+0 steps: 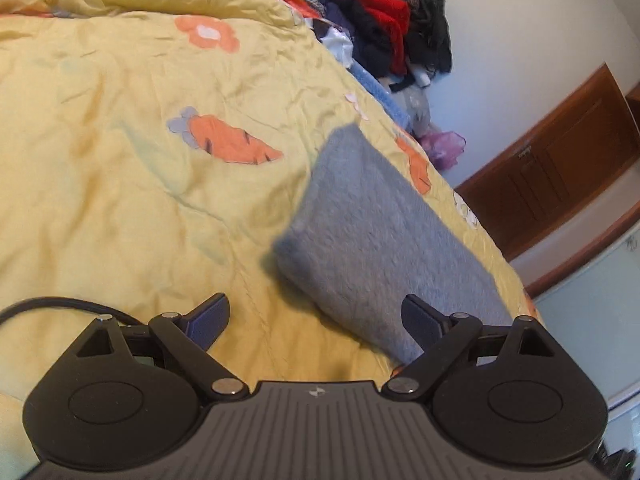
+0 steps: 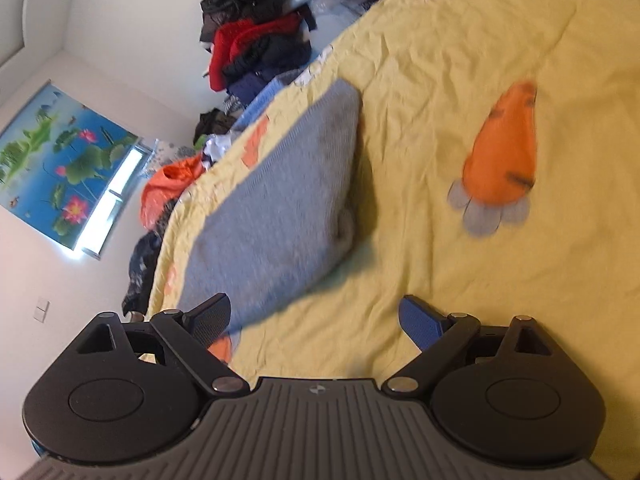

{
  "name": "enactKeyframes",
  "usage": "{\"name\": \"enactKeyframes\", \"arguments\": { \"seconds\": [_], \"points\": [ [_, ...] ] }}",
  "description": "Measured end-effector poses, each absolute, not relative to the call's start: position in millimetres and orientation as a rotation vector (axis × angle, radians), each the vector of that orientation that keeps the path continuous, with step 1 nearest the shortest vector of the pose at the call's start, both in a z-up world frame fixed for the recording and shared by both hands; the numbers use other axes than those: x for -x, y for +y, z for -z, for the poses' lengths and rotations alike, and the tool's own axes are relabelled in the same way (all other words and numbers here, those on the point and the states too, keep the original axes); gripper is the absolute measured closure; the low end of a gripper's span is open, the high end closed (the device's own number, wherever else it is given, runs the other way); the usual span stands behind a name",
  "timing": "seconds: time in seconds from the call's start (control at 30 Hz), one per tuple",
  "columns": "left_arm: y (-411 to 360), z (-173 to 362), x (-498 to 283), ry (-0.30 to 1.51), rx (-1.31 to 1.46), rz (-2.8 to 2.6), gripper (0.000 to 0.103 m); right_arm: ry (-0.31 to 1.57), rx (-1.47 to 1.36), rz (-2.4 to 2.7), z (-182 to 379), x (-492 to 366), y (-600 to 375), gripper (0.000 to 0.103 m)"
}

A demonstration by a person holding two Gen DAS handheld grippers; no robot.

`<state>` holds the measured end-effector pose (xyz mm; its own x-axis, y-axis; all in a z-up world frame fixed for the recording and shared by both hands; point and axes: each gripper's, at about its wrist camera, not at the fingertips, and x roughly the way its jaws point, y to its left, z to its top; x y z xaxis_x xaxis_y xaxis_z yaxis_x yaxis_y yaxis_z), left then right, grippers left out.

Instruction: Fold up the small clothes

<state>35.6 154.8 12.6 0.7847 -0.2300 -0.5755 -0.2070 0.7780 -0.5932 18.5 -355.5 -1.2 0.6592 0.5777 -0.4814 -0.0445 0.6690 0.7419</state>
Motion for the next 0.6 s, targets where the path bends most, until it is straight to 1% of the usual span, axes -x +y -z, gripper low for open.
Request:
{"name": "enactKeyframes", "arguments": {
  "seconds": [0.13, 0.23, 0.33, 0.4, 0.47, 0.5, 0.53, 0.57, 0.6],
  "points": [
    [134, -11, -48, 0.655, 0.652, 0.008, 0.010, 0.753, -0.789, -0.373, 2, -36, -334, 0.011],
    [134, -5, -57, 0.622, 0.732, 0.015, 0.010, 0.698, -0.808, -0.309, 4, -53, -326, 0.012],
    [143, 3, -65, 0.595, 0.878, 0.037, 0.010, 0.672, -0.804, -0.287, 5, -70, -313, 0.009],
    [146, 6, -68, 0.561, 0.923, 0.026, 0.011, 0.661, -0.783, -0.286, 6, -79, -302, 0.010],
    [143, 9, -74, 0.548, 0.939, 0.011, 0.023, 0.638, -0.771, -0.284, 8, -86, -294, 0.012],
    [140, 10, -77, 0.547, 0.933, -0.002, 0.034, 0.628, -0.756, -0.279, 9, -89, -291, 0.012],
    [137, 12, -80, 0.553, 0.919, -0.024, 0.053, 0.622, -0.752, -0.269, 10, -93, -288, 0.018],
    [134, 15, -82, 0.559, 0.903, -0.039, 0.063, 0.624, -0.764, -0.257, 13, -96, -286, 0.037],
    [133, 19, -85, 0.567, 0.905, -0.032, 0.074, 0.653, -0.795, -0.260, 20, -102, -287, 0.051]
  ]
}}
